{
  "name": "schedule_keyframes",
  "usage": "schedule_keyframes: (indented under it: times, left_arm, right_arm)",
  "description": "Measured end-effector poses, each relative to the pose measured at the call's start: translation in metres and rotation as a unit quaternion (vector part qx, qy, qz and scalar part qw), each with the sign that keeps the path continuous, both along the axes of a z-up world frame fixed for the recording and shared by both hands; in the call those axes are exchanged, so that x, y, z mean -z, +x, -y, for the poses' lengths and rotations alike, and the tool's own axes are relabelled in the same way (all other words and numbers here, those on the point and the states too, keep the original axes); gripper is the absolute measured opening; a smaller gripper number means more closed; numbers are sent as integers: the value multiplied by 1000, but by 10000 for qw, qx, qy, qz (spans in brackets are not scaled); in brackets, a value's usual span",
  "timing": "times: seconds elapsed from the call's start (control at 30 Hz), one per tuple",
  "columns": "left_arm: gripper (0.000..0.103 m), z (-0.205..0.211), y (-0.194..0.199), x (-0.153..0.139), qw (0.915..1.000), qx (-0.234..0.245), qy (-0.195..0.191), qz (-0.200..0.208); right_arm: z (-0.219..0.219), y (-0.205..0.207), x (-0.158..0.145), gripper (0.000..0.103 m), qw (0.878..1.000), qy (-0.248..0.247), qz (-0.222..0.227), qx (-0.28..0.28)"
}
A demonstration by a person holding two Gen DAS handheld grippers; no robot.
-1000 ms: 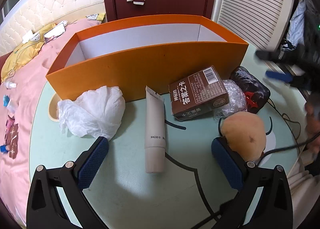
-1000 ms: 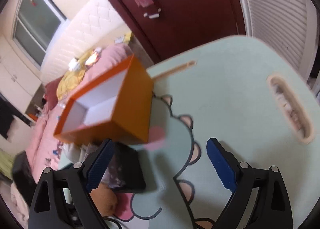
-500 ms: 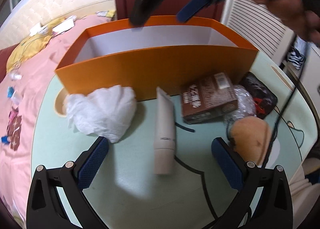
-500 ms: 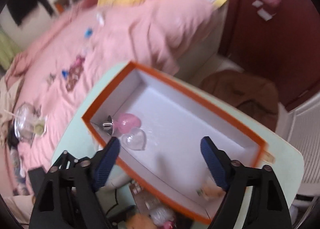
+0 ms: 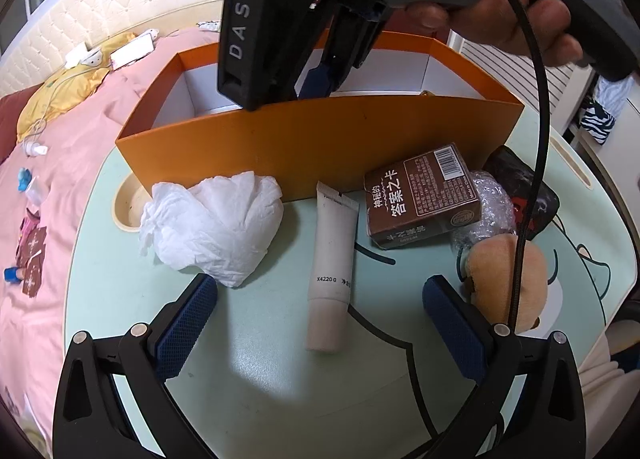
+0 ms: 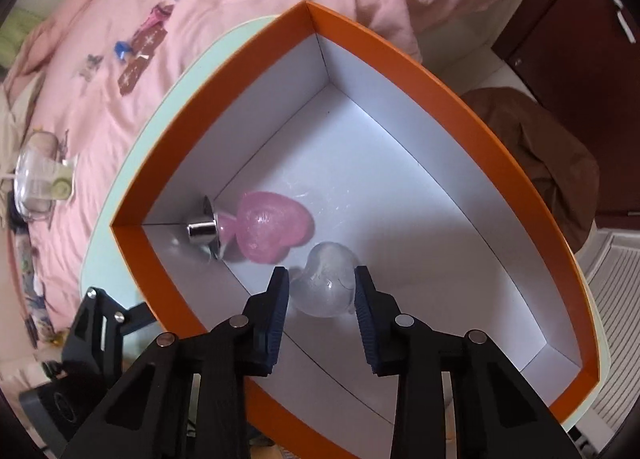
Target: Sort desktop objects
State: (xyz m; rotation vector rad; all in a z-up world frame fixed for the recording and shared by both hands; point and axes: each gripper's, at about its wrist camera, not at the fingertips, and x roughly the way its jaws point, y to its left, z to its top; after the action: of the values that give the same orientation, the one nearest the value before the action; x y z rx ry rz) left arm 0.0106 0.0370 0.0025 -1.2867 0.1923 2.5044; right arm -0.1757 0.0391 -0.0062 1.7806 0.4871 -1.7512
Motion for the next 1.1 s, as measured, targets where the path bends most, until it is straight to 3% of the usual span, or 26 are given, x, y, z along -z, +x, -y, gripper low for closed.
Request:
schedule_keyframes:
  times: [0.13,0.27,0.33,0.5,0.67,0.83,0.97,1.0,1.1]
  left_arm:
    - [103,-4,8,0,10000,-3,1,-2]
    - [103,-8,16,-2,10000,-19,14,0]
    - [103,-9,20,-4,10000,-21,24,0]
    - [103,-15,29,-6,10000,-10,-8,-4]
    - [103,-14,31,-8,10000,-12,-13,1]
    - [103,-12,29,-8,10000,-1,-25,7]
    - [103,-8,21,-8,10000,-2,-30,27]
    - [103,-7,20,-8,10000,-5,-32,33]
    - [103,1,7,-8,10000,-52,-28,65]
  right_arm:
    - [-20,-2,-22,18,9982,-378,-363,304]
    - [-49,9,-55,18,9906,-847,-898,593]
    - [-70,26,-72,18,9837,-1166,-1132,774]
    - [-115,81,-82,18,9619,-1882,-1539,1249]
    - [-171,134,-70,18,9268,-2606,-1667,2131]
    - [-202,169,-35,20,9037,-2666,-1688,2894]
    - [-214,176,-21,20,8757,-3072,-1824,3248]
    - [-215,175,-20,20,8711,-3136,-1834,3305]
    - [-209,171,-20,25,8728,-3155,-1851,3232]
